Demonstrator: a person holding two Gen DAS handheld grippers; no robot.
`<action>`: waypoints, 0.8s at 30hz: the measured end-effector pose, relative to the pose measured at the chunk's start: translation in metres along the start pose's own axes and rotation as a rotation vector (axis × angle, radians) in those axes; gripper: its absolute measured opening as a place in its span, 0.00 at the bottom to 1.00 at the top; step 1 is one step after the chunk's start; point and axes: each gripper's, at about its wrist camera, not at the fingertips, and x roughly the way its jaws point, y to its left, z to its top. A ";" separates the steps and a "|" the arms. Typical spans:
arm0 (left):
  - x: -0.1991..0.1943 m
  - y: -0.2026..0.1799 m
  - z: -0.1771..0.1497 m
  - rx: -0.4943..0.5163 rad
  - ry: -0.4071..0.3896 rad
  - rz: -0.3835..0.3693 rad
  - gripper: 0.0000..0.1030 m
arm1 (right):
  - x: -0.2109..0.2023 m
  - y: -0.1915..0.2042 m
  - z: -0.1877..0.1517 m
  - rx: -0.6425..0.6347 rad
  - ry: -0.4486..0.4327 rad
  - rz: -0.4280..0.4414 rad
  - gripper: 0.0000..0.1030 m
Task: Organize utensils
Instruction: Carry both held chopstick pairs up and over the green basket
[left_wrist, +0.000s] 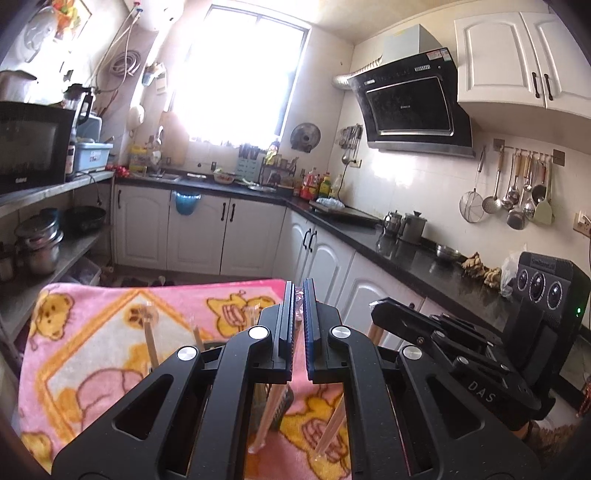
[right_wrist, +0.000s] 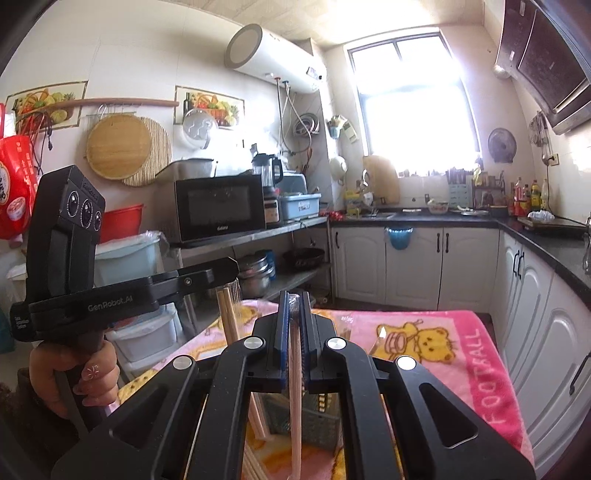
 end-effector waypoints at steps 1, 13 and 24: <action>0.000 0.000 0.004 0.002 -0.010 0.003 0.02 | -0.001 0.000 0.003 -0.002 -0.008 -0.001 0.05; -0.008 0.014 0.056 -0.008 -0.116 0.046 0.02 | 0.002 0.001 0.036 -0.050 -0.106 -0.011 0.05; -0.017 0.044 0.080 -0.016 -0.175 0.162 0.02 | 0.022 0.001 0.062 -0.058 -0.163 0.014 0.05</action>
